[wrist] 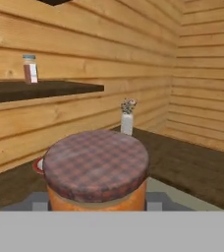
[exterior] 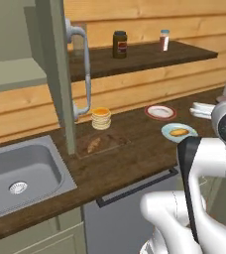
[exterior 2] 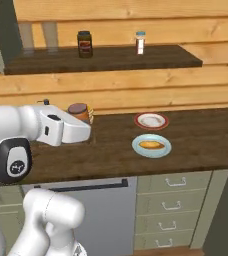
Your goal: From the different types of pastries on the counter, select a croissant and place it on the cutting board. Then retrieve a jar of jam from the cabinet and place it alongside the croissant on the cutting board.
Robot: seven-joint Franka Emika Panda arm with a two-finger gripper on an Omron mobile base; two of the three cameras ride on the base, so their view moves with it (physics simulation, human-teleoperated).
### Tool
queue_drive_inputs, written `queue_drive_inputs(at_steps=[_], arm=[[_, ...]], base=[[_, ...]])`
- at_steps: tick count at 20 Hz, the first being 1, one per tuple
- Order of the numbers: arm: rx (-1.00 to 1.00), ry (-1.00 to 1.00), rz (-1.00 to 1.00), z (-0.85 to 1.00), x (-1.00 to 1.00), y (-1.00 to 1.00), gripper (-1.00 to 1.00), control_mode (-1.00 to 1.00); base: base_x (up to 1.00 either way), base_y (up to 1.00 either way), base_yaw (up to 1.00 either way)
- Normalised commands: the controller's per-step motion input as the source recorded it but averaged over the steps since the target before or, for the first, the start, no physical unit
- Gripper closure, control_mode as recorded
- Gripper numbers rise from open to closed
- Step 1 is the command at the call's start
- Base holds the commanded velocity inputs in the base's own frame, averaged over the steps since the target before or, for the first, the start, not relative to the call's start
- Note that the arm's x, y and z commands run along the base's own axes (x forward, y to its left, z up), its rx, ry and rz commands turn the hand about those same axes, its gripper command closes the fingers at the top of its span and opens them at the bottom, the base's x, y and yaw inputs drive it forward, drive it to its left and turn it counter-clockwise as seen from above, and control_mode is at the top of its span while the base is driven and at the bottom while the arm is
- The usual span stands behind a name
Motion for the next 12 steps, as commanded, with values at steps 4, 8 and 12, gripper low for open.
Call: queue_drive_inputs(at_steps=[4, 8, 12], arm=[[0.00, 0.00, 0.00, 0.00, 0.00, 0.00, 1.00, 1.00], [0.00, 0.00, 0.00, 0.00, 0.00, 0.00, 1.00, 1.00], [0.00, 0.00, 0.00, 0.00, 0.00, 0.00, 1.00, 1.00]], base=[[0.71, -0.17, 0.34], [0.29, -0.16, 0.44], [0.44, -0.23, 0.38]])
